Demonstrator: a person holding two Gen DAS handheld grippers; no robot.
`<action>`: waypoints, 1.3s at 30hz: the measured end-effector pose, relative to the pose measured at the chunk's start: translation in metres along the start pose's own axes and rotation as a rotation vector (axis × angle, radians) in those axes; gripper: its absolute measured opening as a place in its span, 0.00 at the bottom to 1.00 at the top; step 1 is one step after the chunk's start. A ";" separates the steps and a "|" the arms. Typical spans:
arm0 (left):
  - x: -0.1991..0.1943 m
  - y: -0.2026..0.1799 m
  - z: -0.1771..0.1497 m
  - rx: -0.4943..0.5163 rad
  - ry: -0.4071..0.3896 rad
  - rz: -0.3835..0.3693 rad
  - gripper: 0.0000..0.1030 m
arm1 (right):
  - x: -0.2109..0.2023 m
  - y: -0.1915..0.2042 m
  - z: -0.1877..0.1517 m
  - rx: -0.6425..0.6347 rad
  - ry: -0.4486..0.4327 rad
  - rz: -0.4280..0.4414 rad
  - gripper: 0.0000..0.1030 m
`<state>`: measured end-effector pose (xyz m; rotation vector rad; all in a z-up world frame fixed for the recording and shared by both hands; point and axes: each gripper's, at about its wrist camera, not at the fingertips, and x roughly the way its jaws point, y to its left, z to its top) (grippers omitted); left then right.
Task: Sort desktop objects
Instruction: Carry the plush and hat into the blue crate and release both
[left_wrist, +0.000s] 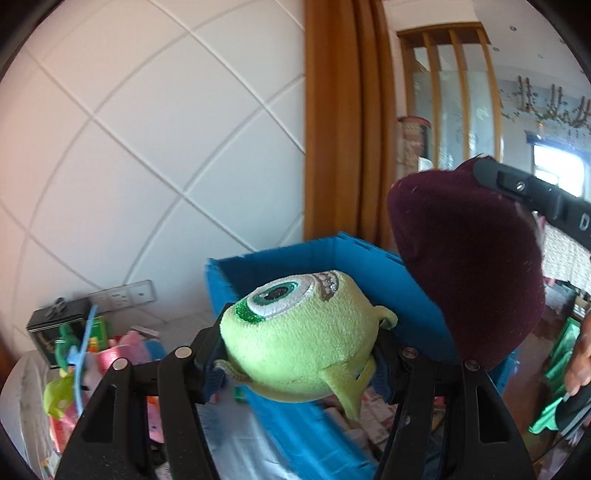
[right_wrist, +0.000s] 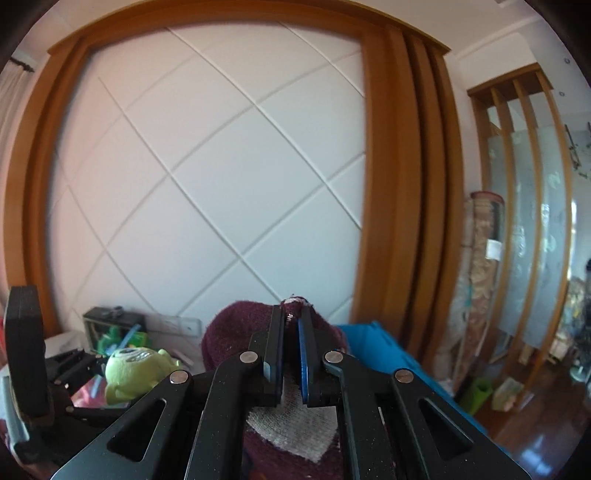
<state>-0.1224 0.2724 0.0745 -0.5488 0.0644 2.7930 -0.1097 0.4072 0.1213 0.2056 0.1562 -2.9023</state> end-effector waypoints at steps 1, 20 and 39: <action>0.010 -0.014 0.001 0.012 0.027 -0.016 0.60 | 0.005 -0.012 -0.006 0.009 0.020 -0.016 0.06; 0.086 -0.101 -0.007 0.085 0.226 -0.009 0.80 | 0.061 -0.116 -0.097 0.133 0.327 -0.125 0.09; 0.038 -0.058 -0.013 0.053 0.125 0.029 0.81 | 0.042 -0.090 -0.087 0.033 0.271 -0.196 1.00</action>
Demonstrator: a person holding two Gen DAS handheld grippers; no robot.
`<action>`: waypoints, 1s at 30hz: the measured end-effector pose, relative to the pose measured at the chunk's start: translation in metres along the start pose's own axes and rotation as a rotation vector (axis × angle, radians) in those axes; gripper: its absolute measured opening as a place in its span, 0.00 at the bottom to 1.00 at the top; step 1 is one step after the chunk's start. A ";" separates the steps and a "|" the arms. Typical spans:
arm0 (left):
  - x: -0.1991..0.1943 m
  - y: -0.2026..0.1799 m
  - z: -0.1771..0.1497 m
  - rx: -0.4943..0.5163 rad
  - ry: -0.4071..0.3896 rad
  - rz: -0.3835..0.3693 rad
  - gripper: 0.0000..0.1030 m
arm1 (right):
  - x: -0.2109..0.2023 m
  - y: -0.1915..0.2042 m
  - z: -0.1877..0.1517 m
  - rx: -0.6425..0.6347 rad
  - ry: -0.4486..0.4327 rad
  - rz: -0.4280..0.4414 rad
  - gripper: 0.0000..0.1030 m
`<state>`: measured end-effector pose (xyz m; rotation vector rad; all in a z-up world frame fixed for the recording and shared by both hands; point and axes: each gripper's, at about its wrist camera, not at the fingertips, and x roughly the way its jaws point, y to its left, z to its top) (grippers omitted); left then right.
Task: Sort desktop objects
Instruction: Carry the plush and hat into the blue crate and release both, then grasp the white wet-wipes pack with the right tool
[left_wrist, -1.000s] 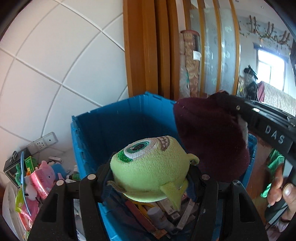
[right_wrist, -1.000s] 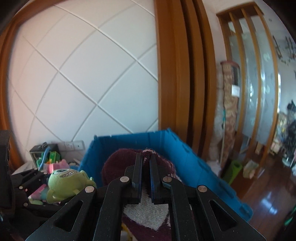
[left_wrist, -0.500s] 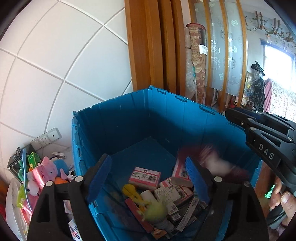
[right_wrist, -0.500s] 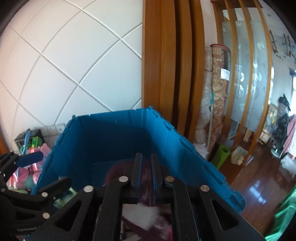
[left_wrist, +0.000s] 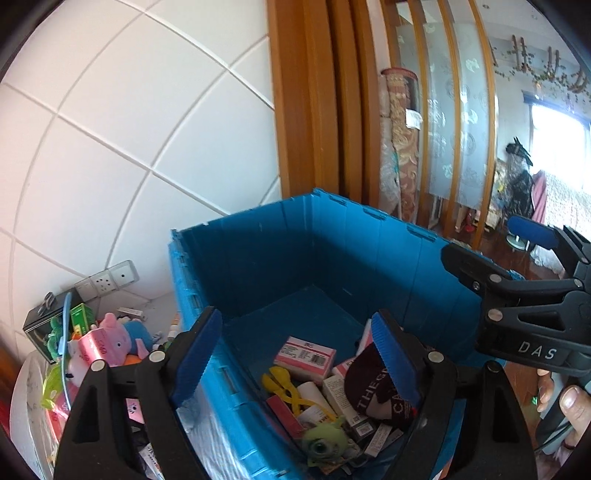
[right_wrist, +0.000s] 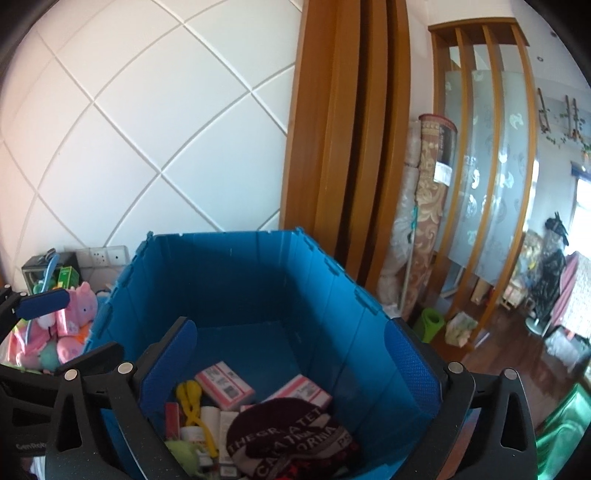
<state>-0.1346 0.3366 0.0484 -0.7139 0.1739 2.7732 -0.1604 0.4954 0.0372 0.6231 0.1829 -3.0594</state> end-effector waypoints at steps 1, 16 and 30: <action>-0.004 0.004 -0.001 -0.003 -0.009 0.005 0.81 | -0.003 0.004 0.001 -0.001 -0.006 -0.003 1.00; -0.062 0.109 -0.037 -0.119 -0.110 0.194 0.91 | -0.034 0.100 0.005 -0.030 -0.072 0.102 1.00; -0.078 0.212 -0.097 -0.214 -0.053 0.351 0.91 | -0.026 0.217 -0.005 -0.083 -0.044 0.297 1.00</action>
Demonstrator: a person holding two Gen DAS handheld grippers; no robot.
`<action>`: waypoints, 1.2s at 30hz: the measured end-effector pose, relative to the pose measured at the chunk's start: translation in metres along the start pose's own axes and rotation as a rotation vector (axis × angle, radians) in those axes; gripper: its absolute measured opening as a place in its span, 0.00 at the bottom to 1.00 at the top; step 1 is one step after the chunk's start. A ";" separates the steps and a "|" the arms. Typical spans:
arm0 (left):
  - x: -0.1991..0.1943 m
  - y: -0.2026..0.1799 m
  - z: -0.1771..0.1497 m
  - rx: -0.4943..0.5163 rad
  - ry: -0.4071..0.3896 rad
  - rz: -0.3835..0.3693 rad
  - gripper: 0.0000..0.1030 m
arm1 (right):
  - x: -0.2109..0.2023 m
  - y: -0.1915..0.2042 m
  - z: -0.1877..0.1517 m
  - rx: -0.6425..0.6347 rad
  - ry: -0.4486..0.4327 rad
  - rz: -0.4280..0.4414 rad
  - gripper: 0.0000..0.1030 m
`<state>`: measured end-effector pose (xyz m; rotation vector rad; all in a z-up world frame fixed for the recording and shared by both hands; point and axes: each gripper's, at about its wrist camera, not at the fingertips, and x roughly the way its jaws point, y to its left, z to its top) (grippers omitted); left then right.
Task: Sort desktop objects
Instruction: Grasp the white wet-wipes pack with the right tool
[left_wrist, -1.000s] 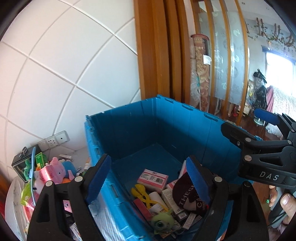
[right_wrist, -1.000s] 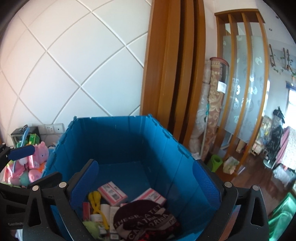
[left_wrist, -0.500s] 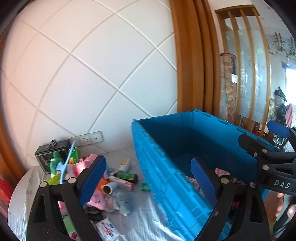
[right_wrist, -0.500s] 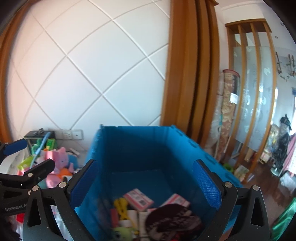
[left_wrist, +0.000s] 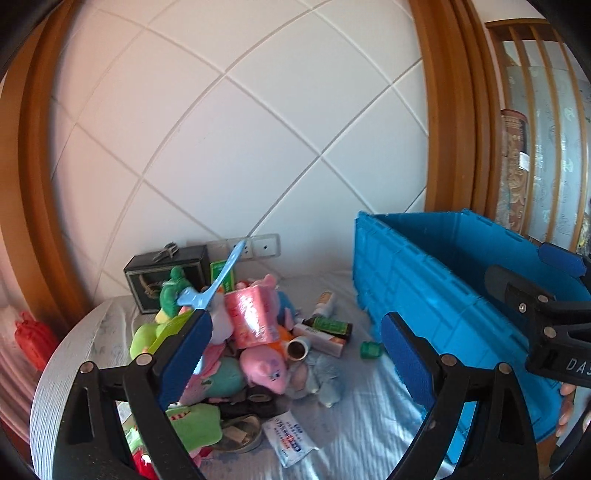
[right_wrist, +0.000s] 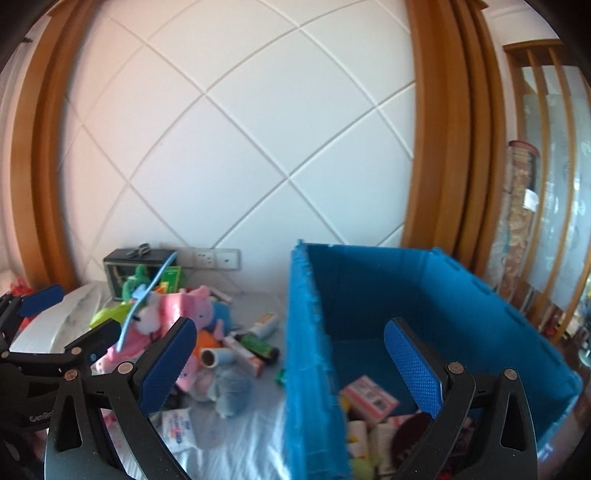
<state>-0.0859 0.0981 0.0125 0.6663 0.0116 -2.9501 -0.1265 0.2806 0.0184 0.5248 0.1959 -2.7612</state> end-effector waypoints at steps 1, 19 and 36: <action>0.003 0.006 -0.003 -0.009 0.010 0.005 0.91 | 0.006 0.008 -0.002 -0.007 0.013 0.019 1.00; 0.062 0.093 -0.113 -0.104 0.250 0.081 0.91 | 0.096 0.080 -0.061 -0.070 0.243 0.222 1.00; 0.145 0.106 -0.214 -0.171 0.537 0.055 0.90 | 0.196 0.112 -0.190 -0.131 0.668 0.239 1.00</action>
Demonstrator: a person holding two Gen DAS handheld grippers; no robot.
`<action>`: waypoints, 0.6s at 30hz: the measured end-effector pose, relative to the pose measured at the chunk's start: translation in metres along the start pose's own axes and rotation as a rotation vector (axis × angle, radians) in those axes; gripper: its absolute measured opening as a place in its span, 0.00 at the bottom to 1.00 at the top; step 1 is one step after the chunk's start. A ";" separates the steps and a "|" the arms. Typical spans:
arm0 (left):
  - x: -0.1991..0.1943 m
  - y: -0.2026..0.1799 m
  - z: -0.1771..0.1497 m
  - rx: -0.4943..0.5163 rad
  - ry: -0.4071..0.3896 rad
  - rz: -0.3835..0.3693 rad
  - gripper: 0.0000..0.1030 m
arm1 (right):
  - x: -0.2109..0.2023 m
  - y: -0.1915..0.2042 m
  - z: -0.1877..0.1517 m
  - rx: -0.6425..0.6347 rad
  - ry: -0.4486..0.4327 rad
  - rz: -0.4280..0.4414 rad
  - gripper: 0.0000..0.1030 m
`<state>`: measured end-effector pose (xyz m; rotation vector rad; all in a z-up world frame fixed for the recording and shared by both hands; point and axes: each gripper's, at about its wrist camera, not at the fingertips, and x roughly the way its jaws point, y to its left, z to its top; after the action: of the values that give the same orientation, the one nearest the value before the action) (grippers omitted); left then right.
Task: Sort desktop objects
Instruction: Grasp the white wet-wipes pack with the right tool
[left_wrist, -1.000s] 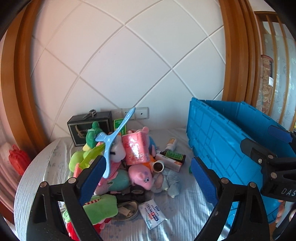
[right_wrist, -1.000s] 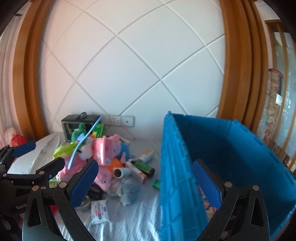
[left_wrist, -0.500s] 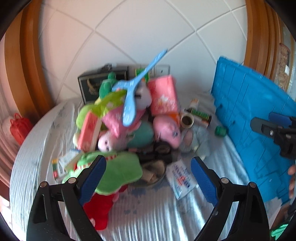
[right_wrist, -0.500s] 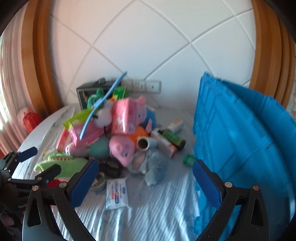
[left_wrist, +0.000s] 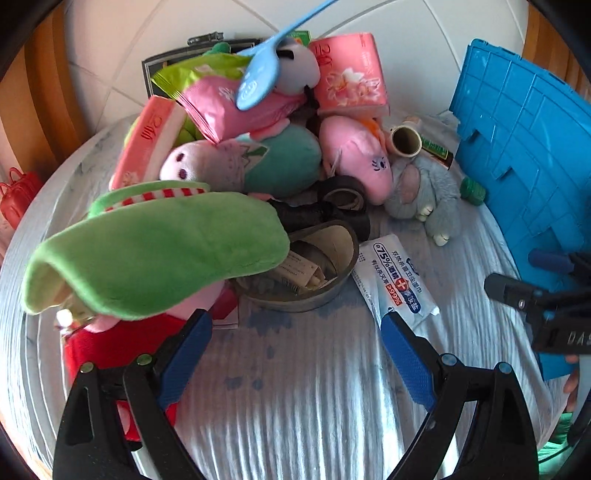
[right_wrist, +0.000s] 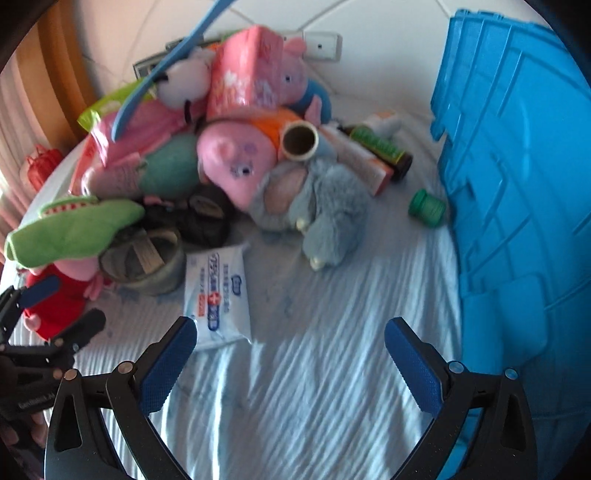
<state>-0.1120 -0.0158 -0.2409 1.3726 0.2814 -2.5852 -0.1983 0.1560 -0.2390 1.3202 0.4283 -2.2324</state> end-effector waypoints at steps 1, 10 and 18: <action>0.005 -0.002 0.002 0.010 0.007 -0.005 0.90 | 0.006 -0.001 -0.001 0.003 0.015 0.000 1.00; 0.059 -0.026 0.018 0.133 0.070 -0.011 0.50 | 0.021 -0.019 0.004 0.054 0.049 -0.017 1.00; 0.064 -0.002 0.018 0.050 0.111 -0.093 0.13 | 0.046 0.002 0.008 0.007 0.102 0.063 0.91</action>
<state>-0.1615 -0.0245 -0.2840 1.5590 0.3070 -2.6108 -0.2214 0.1383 -0.2756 1.4362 0.4102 -2.1239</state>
